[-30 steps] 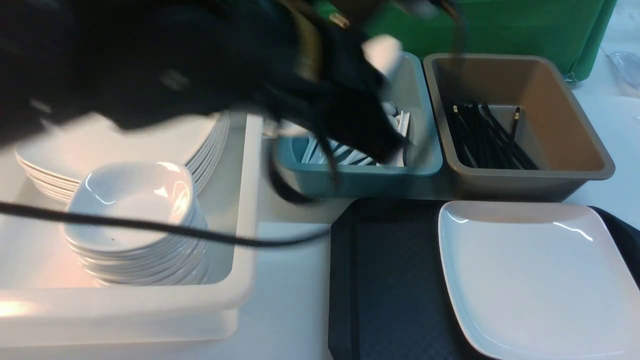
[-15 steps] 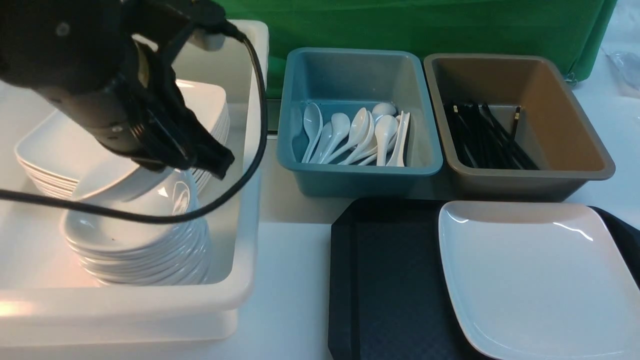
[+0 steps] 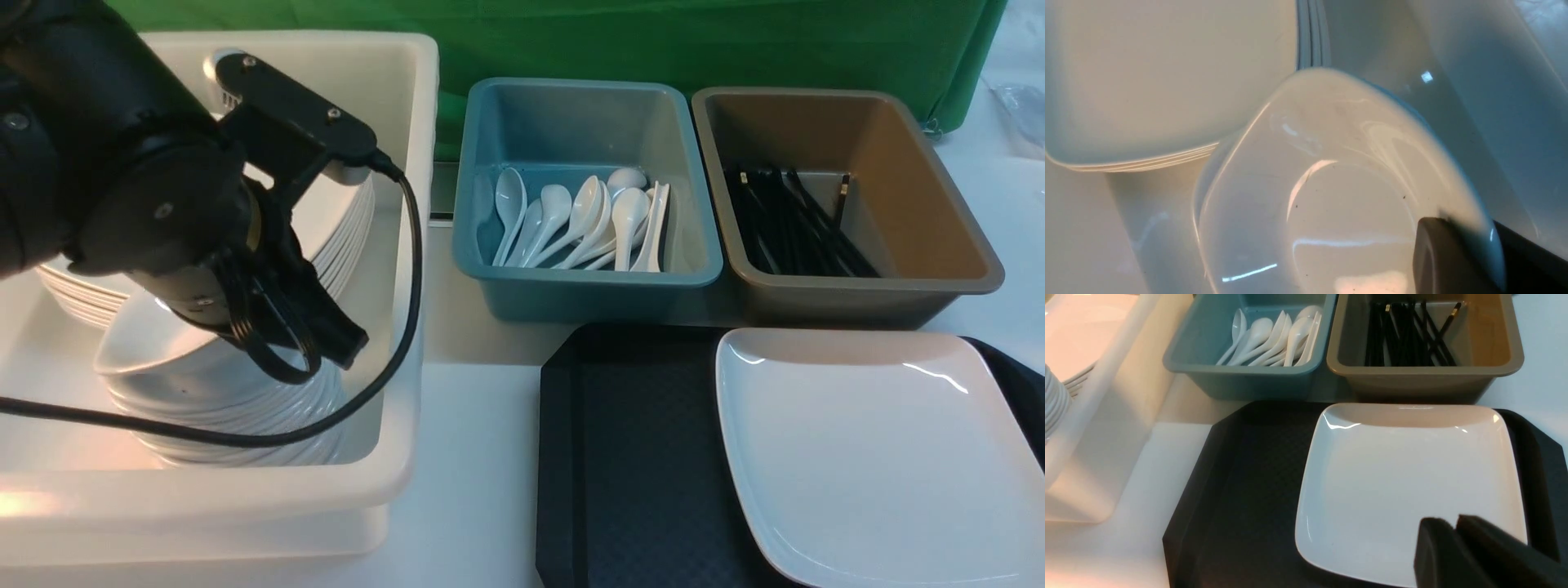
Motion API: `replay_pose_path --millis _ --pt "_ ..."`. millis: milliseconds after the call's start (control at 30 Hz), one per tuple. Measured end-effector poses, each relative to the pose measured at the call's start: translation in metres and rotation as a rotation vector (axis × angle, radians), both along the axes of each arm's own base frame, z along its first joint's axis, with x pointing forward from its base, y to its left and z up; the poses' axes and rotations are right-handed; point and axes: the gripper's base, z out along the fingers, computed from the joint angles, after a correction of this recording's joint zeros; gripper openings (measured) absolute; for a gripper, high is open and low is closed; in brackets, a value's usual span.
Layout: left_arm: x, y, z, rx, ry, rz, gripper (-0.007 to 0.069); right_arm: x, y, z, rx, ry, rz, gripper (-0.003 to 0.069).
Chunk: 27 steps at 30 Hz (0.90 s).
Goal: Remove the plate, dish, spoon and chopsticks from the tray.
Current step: Use the left arm to put the small plate into the large storage box on the left, then use the left arm to grab a plate from the dinner plate
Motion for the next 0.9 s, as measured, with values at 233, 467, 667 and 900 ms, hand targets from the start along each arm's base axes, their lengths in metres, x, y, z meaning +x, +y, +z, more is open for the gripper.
replay_pose_path --millis 233,467,667,900 --pt "0.000 -0.001 0.000 -0.007 0.000 -0.001 0.0334 0.000 0.000 0.000 0.006 0.001 -0.004 0.0091" --pt "0.000 -0.009 0.020 -0.118 -0.004 0.014 0.0530 0.000 0.000 0.000 0.007 0.001 -0.004 0.0091" --pt "-0.001 -0.025 0.056 -0.332 -0.022 -0.034 0.0534 0.000 0.000 0.000 0.007 0.001 -0.004 0.0091" --pt "0.001 -0.080 0.070 -0.834 0.064 -0.264 0.0192 0.000 0.000 0.000 0.008 0.001 -0.004 0.0097"
